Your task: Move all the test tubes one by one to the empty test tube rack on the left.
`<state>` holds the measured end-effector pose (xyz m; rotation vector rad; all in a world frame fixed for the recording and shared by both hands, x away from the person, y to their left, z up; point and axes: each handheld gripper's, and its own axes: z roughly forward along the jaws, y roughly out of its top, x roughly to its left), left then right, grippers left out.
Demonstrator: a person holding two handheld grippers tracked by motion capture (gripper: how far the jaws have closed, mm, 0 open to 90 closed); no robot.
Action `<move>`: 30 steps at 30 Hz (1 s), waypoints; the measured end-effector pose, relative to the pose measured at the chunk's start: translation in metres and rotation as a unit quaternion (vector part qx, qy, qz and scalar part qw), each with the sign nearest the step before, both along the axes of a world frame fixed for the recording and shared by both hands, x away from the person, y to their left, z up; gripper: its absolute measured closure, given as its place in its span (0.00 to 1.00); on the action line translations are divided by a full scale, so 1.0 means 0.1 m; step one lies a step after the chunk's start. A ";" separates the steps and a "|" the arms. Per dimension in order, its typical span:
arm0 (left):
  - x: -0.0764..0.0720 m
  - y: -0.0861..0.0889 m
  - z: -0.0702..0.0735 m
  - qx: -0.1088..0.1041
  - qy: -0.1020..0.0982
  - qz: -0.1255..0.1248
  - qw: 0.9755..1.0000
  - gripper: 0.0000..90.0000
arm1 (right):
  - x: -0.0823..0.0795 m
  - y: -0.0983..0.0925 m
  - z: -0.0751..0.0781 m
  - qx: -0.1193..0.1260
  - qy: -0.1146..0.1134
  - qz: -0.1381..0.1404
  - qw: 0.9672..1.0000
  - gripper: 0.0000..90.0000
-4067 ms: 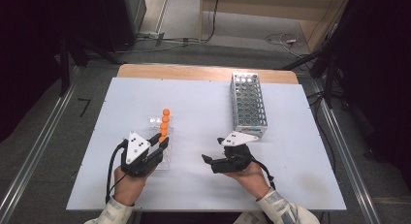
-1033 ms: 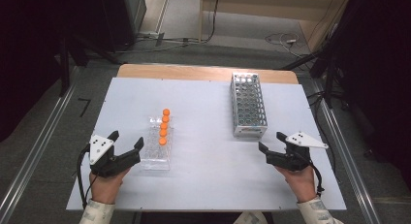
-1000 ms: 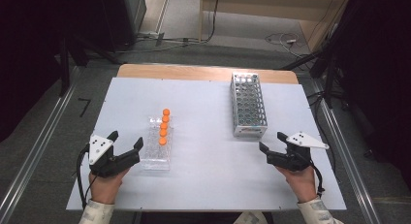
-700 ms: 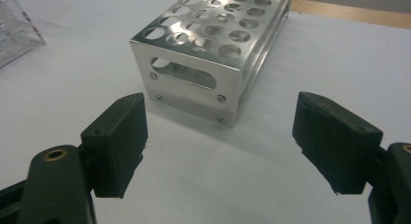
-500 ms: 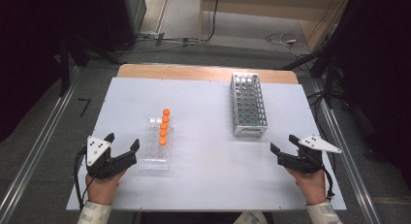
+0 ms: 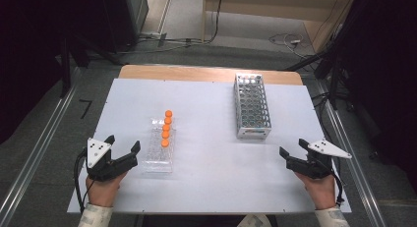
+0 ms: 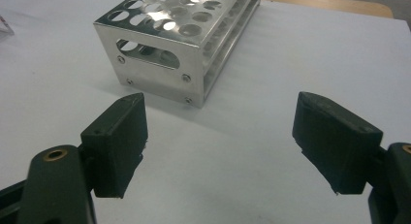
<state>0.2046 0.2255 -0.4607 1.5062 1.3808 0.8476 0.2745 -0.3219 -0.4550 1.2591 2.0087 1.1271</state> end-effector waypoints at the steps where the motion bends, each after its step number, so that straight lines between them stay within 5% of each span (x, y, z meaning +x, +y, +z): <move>1: 0.00 0.00 -0.01 0.000 -0.001 0.001 1.000 0.18 | 0.00 -0.01 0.00 0.000 0.000 -0.001 1.000 0.20; 30: -0.07 0.10 -0.04 -0.001 0.002 0.016 1.000 0.18 | -0.12 -0.45 -0.07 -0.001 0.008 -0.054 0.999 0.20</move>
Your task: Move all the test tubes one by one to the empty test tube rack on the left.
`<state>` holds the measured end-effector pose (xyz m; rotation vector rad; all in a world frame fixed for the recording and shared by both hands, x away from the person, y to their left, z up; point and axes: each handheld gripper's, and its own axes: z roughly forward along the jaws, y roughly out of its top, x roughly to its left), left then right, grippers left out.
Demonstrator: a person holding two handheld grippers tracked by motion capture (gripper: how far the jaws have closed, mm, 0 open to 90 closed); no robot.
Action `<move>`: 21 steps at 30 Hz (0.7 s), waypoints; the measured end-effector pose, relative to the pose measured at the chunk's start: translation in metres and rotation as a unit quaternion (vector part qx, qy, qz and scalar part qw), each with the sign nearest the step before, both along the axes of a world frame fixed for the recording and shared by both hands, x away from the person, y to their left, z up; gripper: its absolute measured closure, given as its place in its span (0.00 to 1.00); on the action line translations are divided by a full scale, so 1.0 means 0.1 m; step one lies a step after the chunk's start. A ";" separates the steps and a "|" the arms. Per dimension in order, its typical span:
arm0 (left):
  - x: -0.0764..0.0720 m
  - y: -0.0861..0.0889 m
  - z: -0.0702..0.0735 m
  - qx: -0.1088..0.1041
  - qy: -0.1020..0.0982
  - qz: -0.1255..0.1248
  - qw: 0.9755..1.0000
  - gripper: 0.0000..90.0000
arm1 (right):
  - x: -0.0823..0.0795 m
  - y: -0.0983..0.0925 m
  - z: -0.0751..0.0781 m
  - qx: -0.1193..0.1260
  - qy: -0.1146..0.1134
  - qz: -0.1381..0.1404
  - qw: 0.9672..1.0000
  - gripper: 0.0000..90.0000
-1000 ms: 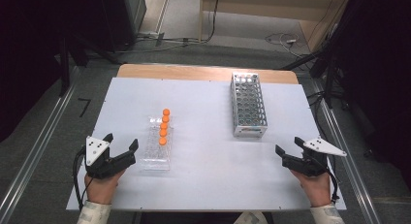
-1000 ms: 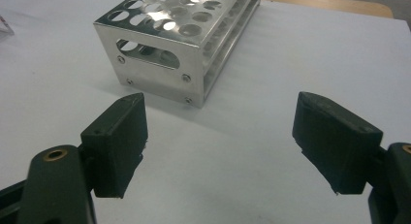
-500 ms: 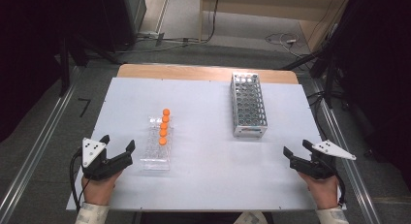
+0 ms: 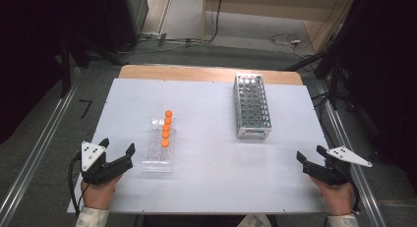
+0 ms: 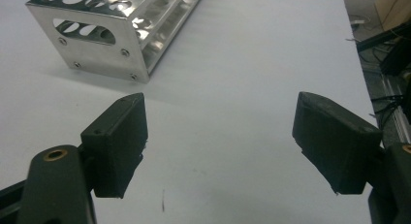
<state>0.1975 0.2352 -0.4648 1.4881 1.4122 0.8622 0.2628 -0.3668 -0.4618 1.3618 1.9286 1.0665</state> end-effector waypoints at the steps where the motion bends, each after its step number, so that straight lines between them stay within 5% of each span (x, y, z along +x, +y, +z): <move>1: 0.00 0.00 0.00 0.000 0.000 0.000 1.000 0.18 | 0.00 -0.02 0.00 0.001 0.001 -0.003 1.000 0.20; 21: -0.06 0.08 -0.01 -0.004 0.000 0.014 1.000 0.18 | -0.02 -0.18 -0.06 0.000 0.007 -0.029 1.000 0.20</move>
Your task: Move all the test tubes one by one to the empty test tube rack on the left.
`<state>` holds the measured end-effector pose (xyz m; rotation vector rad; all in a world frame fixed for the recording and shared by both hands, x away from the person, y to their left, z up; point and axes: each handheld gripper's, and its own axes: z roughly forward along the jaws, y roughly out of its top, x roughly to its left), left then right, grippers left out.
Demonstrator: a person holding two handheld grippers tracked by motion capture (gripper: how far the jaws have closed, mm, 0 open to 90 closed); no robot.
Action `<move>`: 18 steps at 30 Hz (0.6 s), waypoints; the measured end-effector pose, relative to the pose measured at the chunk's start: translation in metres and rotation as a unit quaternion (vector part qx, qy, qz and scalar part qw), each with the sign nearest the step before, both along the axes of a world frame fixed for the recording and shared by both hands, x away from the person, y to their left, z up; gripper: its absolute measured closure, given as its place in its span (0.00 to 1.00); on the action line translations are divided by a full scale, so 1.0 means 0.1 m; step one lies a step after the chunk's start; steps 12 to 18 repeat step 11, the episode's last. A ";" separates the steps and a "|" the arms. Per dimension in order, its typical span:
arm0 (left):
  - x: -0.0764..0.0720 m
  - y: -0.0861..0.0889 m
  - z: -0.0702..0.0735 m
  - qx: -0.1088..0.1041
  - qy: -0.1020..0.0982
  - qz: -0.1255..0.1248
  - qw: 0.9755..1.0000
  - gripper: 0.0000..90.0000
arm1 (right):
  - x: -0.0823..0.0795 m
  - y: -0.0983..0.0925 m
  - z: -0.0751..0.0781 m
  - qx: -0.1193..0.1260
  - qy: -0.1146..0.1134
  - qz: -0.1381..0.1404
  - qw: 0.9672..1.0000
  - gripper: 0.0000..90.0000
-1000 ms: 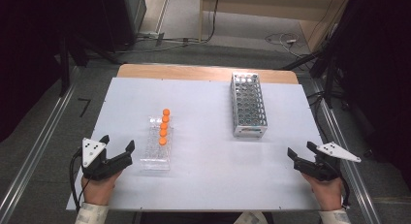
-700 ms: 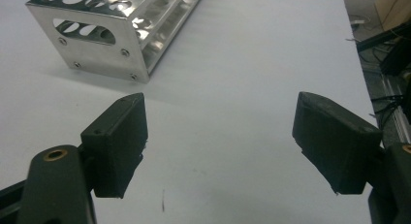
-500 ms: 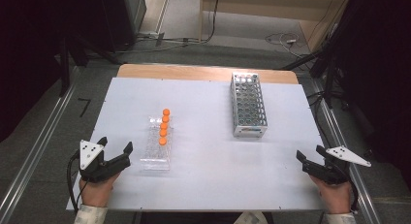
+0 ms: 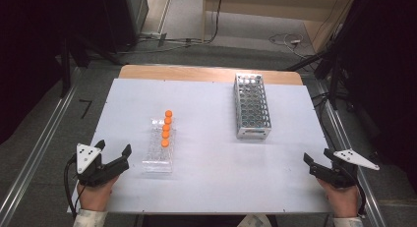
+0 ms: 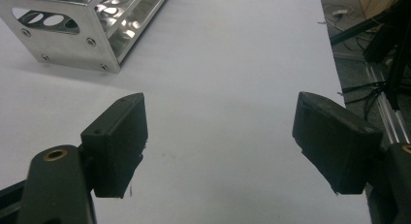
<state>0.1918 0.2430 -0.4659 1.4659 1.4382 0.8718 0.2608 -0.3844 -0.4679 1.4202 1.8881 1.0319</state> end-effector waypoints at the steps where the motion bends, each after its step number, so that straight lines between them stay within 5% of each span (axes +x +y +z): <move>1: 0.00 0.01 0.00 -0.001 0.000 0.001 1.000 0.18 | 0.00 0.00 0.00 0.000 0.001 0.000 1.000 0.20; 18: 0.00 0.03 -0.03 -0.003 0.001 0.008 1.000 0.18 | 0.03 -0.02 -0.06 -0.010 0.009 -0.009 1.000 0.20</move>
